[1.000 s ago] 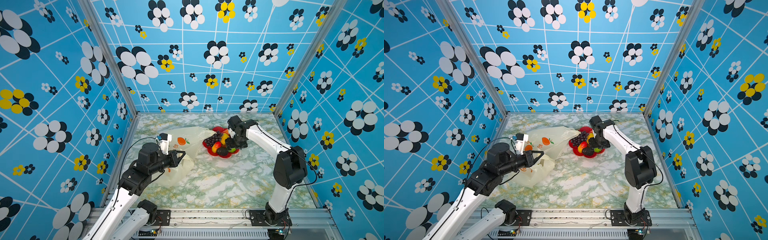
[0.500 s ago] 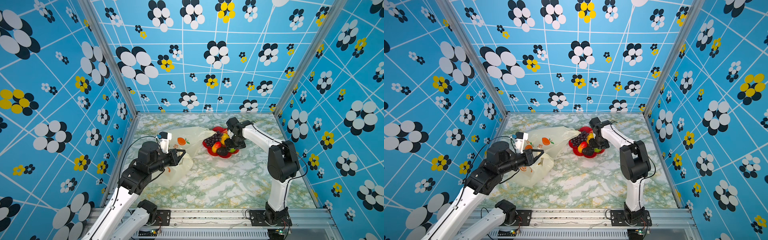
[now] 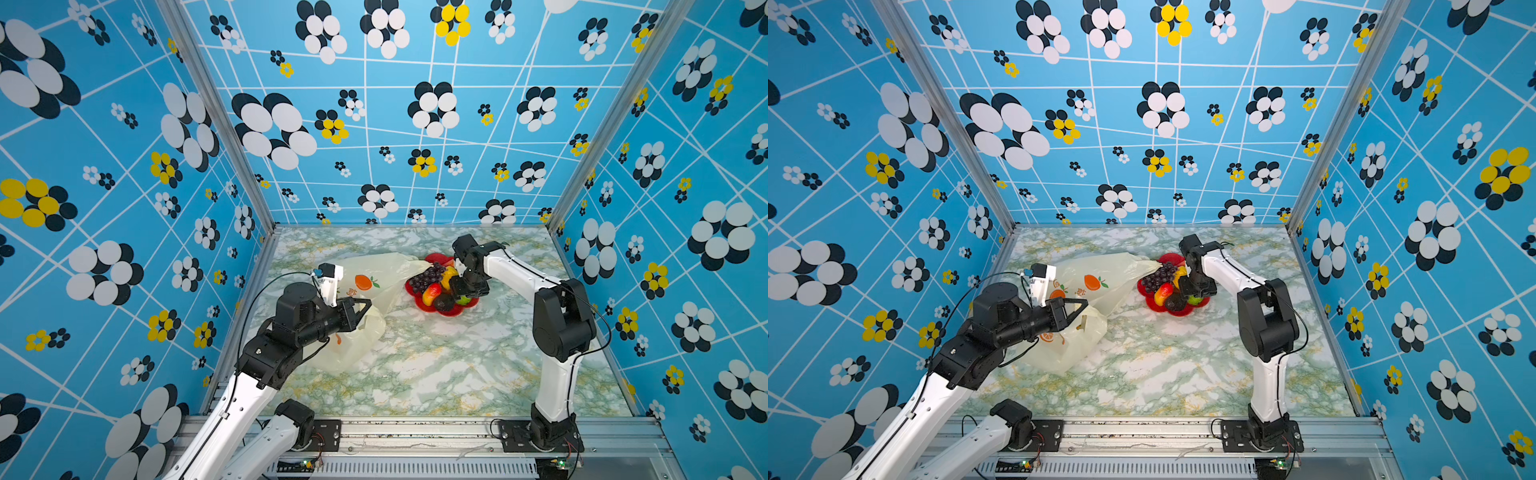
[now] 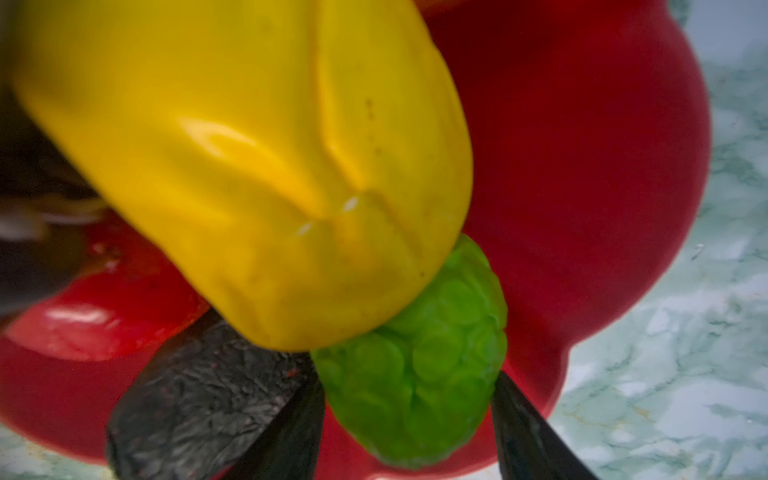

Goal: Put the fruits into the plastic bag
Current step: 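Lower the right gripper onto the bumpy green fruit and close on it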

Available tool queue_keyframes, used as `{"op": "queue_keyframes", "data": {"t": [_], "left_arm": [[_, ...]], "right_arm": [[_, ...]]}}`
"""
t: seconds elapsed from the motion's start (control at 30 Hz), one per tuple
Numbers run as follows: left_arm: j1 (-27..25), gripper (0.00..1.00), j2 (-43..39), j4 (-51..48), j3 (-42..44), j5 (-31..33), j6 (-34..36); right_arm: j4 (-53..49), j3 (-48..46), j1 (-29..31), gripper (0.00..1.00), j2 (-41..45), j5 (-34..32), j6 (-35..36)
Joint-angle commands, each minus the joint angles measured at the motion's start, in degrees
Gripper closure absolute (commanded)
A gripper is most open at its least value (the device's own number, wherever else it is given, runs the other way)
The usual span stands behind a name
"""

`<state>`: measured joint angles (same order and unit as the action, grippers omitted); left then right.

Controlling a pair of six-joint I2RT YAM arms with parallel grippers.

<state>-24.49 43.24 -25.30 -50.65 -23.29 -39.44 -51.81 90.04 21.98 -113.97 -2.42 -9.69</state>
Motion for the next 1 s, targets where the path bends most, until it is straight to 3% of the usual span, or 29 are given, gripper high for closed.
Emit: {"op": "queue_keyframes", "data": {"t": [0.0,0.17,0.63,0.8,0.97], "left_arm": [[0.4,1.00,-0.8,0.2,-0.5,0.4,0.0],[0.4,1.00,-0.3,1.0,-0.2,0.2,0.0],[0.4,1.00,0.1,2.5,0.5,-0.1,-1.1],[0.4,1.00,-0.1,2.7,0.6,-0.2,-1.3],[0.4,1.00,-0.3,1.7,0.1,-0.2,-1.1]], "right_arm": [[0.3,0.4,-0.4,0.41,-0.3,1.1,-0.3],[1.2,-1.6,-0.4,0.54,2.4,1.3,-1.0],[4.3,-7.4,-0.4,0.63,12.1,0.8,-2.7],[3.9,-6.7,-0.4,0.37,9.3,2.4,-0.7],[5.6,-5.3,-0.4,0.20,5.0,0.9,0.5]]}}
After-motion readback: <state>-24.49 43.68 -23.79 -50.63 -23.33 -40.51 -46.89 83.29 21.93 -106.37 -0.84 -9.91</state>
